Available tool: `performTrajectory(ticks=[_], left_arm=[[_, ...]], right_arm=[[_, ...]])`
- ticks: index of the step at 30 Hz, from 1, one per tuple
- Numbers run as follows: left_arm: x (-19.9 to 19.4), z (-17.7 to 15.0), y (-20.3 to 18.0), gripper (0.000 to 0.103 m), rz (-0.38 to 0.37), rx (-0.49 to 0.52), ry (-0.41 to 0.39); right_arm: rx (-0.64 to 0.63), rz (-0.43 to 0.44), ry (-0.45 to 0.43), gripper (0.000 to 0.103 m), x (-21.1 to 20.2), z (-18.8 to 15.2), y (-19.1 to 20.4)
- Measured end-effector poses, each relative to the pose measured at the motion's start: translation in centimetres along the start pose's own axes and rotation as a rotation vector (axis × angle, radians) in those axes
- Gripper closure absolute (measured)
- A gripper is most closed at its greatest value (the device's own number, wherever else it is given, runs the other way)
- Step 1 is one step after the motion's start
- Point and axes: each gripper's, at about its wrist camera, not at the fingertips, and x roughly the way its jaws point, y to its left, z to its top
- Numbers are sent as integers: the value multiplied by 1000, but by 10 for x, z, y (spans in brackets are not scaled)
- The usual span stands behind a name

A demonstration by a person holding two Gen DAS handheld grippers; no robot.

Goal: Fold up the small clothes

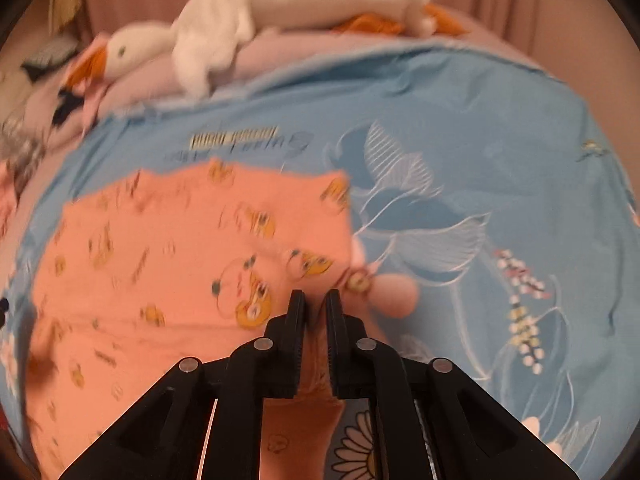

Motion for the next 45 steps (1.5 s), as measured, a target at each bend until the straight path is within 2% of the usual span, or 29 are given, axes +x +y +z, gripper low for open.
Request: performTrajectory(ticks=[1, 2, 3, 4, 6, 8, 9, 11, 13, 14, 16, 18, 19, 23, 27, 29, 32, 37, 41, 45], left_arm=[[2, 4, -3, 8, -9, 1, -9], [9, 8, -8, 18, -32, 3, -3], [15, 10, -11, 32, -47, 8, 11], [25, 11, -15, 39, -53, 23, 35], [42, 7, -22, 69, -27, 62, 82], [65, -1, -21, 77, 13, 76, 166], [78, -8, -15, 76, 27, 67, 213], [76, -10, -10, 76, 2, 54, 189], [70, -8, -6, 79, -5, 22, 200], [64, -8, -5, 77, -5, 15, 200], [46, -13, -3, 63, -9, 7, 193], [23, -23, 2, 17, -16, -10, 181], [4, -32, 8, 13, -10, -33, 155], [-35, -59, 21, 13, -44, -104, 126], [-66, -90, 43, 13, -71, -197, 138], [-75, -100, 50, 13, -106, -252, 148], [-87, -120, 62, 13, -156, -346, 161], [-100, -144, 67, 13, -214, -438, 168], [-107, -159, 62, 13, -222, -438, 189], [-114, -172, 57, 13, -305, -445, 207]], right_arm=[[11, -4, -31, 85, -4, 1, -1], [8, 4, -48, 85, -5, 1, 1], [-10, 36, -67, 85, -7, -1, 5], [-36, 87, -77, 85, -6, -3, 12], [-80, 170, -55, 85, 0, -10, 24], [-128, 162, -10, 89, 15, -14, 30], [-136, 150, 7, 91, 22, -16, 32], [-107, 166, 32, 98, 36, -17, 18], [-73, 189, 25, 100, 35, -18, 8], [-42, 204, 35, 100, 34, -14, 1], [-33, 194, 45, 100, 25, -17, -5], [-53, 199, 34, 97, 9, -22, -5], [-59, 207, 30, 94, 2, -26, -7], [-34, 240, 26, 71, -33, -59, -27], [62, 283, 48, 67, -57, -89, -47], [115, 315, 69, 51, -64, -104, -54], [183, 353, 85, 50, -75, -124, -68], [285, 402, 100, 50, -85, -155, -89], [315, 430, 145, 50, -69, -165, -91], [308, 439, 194, 50, -65, -184, -82]])
